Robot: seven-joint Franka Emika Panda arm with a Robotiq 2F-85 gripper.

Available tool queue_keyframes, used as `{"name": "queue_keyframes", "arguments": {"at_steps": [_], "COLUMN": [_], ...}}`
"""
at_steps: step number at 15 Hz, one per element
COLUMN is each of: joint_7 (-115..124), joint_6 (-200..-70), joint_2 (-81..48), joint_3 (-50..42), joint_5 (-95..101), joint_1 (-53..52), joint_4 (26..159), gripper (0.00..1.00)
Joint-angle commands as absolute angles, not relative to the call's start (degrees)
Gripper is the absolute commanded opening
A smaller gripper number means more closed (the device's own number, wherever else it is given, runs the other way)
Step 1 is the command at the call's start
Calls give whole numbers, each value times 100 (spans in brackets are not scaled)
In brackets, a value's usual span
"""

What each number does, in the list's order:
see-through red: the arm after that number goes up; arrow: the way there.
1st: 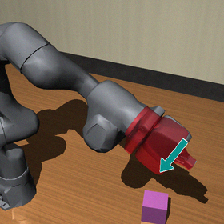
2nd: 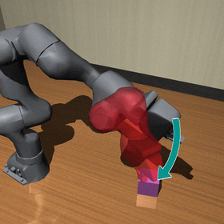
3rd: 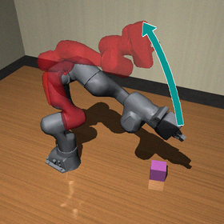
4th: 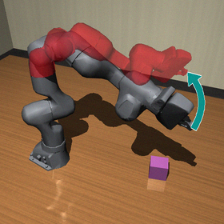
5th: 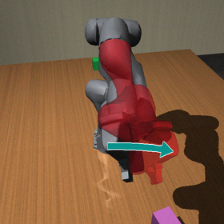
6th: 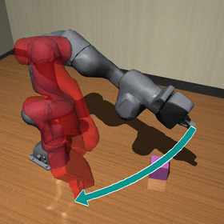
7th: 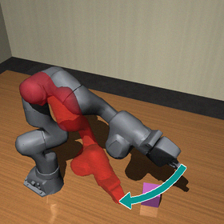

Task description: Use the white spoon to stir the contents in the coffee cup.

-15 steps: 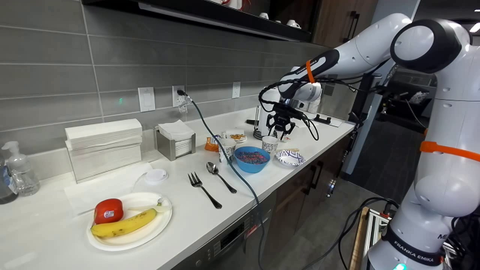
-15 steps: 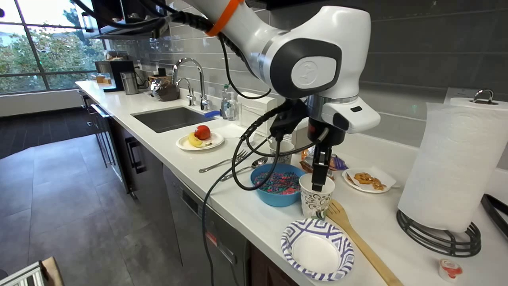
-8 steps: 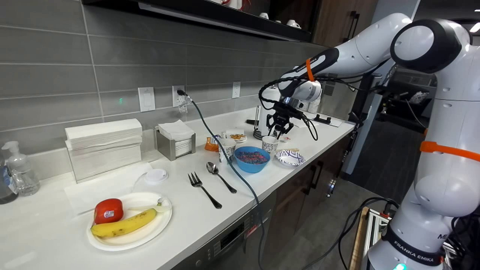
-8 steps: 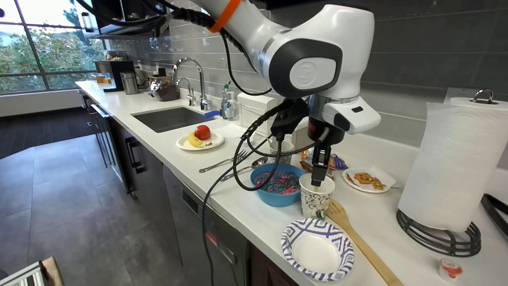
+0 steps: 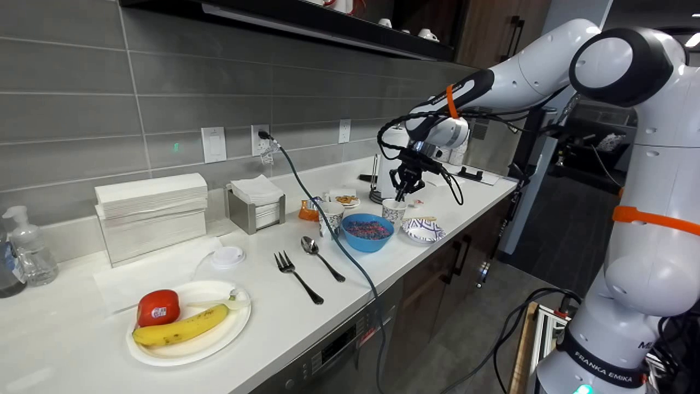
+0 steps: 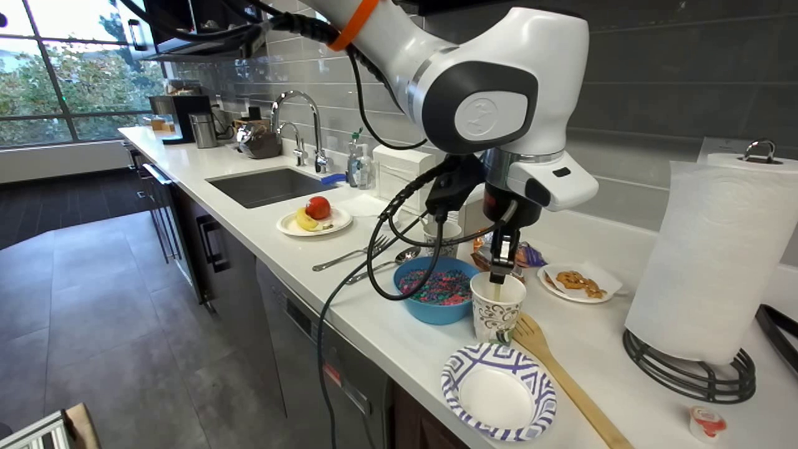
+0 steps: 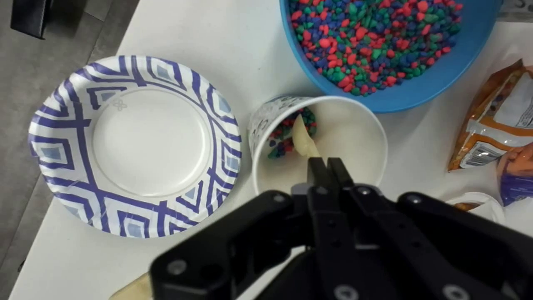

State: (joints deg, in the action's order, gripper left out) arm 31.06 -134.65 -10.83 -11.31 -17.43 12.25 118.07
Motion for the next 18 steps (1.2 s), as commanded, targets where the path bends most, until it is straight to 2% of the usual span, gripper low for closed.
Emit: {"name": "queue_keyframes", "arguments": {"at_steps": [1, 10, 18], "joint_7": [3179, 4506, 4284], "joint_6": [-13528, -13571, -13556], "joint_2": [-1167, -1082, -1077], "joint_3": [-1201, -1311, -1174], "joint_5": [-1664, -300, -484], "joint_1": [1154, 858, 839], "joint_4": [11760, 11808, 11880], "gripper": [1, 1, 1]}}
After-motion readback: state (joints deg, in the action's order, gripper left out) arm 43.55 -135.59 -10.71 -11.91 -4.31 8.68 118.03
